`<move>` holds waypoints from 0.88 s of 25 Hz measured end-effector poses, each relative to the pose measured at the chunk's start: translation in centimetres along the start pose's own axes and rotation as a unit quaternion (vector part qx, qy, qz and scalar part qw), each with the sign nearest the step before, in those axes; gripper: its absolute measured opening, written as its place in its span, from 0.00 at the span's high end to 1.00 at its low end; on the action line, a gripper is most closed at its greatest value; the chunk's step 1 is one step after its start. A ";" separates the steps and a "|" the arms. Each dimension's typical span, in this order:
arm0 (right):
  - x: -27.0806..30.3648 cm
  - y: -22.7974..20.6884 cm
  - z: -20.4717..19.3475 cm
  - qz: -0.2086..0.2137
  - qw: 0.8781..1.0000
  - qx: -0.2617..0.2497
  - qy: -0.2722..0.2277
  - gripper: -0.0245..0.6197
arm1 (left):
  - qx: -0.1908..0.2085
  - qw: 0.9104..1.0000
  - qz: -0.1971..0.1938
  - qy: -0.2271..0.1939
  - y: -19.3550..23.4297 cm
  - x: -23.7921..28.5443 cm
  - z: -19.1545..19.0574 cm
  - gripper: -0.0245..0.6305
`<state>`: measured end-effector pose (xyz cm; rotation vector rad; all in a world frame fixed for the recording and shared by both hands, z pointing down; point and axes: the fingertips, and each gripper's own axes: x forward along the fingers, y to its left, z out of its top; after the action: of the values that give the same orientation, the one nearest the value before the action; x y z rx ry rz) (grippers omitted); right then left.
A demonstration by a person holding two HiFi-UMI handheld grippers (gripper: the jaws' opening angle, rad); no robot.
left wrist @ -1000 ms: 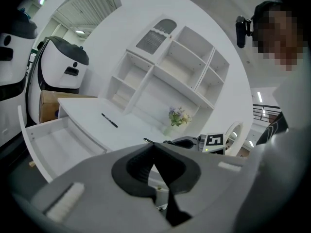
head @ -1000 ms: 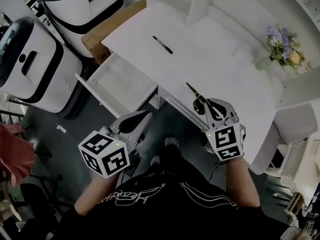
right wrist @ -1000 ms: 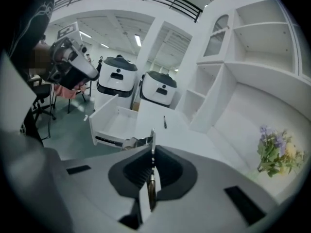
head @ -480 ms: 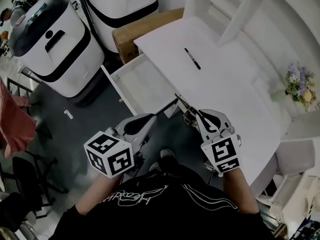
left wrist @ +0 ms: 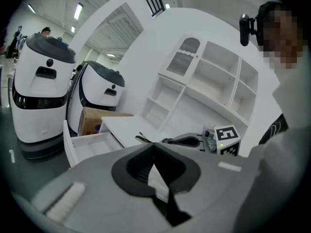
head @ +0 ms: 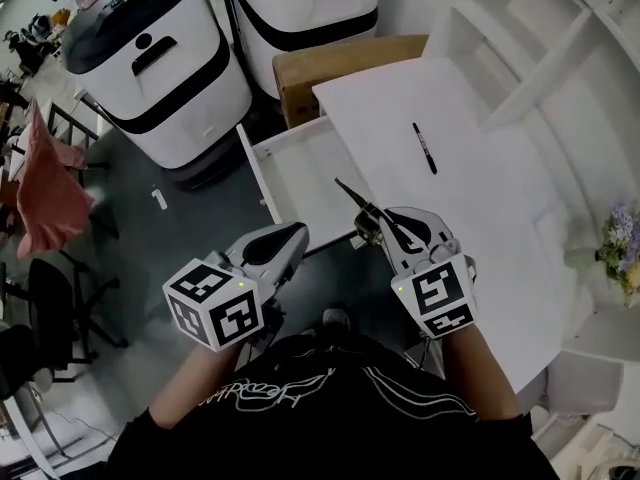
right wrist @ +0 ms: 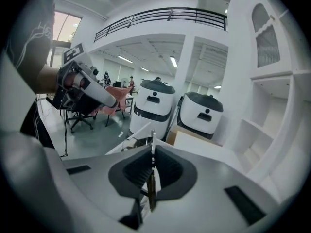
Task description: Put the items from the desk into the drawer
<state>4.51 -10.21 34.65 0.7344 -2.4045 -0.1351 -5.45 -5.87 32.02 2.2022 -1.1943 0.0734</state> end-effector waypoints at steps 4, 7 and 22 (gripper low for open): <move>2.0 -0.1 0.0 0.029 0.999 -0.004 -0.015 0.95 | -0.002 0.999 0.032 -0.006 1.1 0.3 0.2 0.95; 3.2 0.2 -0.2 0.046 0.999 -0.007 -0.016 0.95 | -0.007 0.999 0.049 -0.008 1.8 0.2 0.1 0.95; 12.7 0.1 0.9 0.072 0.997 -0.022 0.029 0.95 | -0.037 0.998 0.052 0.009 10.1 1.8 2.2 0.95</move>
<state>-4.39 -17.04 40.69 0.5367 -2.3811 -0.1058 -12.68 -12.37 35.84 2.0714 -1.2817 0.0905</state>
